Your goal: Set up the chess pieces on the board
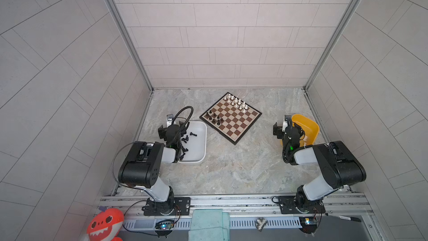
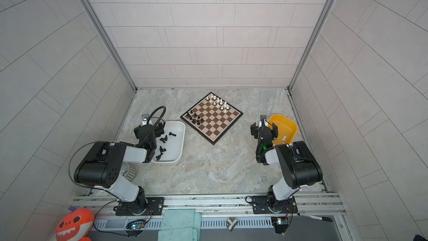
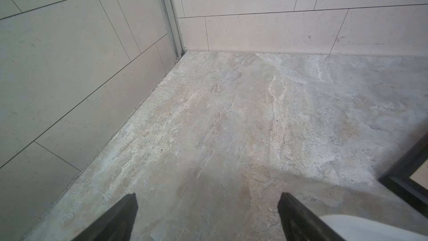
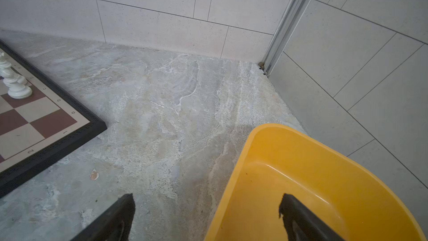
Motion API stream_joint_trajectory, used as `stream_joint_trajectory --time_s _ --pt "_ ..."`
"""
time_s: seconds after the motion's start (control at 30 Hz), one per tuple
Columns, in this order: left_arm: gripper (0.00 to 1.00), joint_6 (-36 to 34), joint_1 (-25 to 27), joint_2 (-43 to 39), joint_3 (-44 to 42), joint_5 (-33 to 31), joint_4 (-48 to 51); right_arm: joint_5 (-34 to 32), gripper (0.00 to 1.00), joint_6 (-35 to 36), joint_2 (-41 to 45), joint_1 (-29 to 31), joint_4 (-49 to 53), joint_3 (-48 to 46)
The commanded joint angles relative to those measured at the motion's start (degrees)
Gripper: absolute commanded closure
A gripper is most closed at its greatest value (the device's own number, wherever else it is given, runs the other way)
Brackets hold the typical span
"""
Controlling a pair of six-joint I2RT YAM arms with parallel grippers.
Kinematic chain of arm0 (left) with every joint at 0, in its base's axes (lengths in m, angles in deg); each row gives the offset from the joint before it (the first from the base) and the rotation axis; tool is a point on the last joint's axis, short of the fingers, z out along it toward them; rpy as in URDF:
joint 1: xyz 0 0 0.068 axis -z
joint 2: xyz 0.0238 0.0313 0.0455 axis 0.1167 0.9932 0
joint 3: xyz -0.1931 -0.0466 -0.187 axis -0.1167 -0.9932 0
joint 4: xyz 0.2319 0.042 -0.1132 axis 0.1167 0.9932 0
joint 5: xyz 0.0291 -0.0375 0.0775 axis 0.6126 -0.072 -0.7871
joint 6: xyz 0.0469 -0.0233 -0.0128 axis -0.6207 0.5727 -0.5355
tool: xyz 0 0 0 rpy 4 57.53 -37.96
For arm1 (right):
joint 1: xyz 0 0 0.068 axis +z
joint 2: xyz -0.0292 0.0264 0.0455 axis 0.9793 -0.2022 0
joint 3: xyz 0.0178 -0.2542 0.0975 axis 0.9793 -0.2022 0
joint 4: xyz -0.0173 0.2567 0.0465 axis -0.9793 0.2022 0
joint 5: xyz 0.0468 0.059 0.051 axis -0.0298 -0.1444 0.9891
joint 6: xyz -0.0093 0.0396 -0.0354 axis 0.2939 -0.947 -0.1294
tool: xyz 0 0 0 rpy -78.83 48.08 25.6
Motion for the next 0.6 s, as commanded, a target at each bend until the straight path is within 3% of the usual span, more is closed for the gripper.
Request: stream_joint_trajectory --time_s 0.0,0.57 --pt "0.00 0.32 -0.37 -0.68 0.20 1.18 1.20 0.31 0.01 0.01 -0.64 -0.67 1.01 0.95" --pt "0.00 0.15 -0.10 -0.71 0.46 1.25 1.69 0.56 0.01 -0.08 -0.55 -0.78 1.38 1.01"
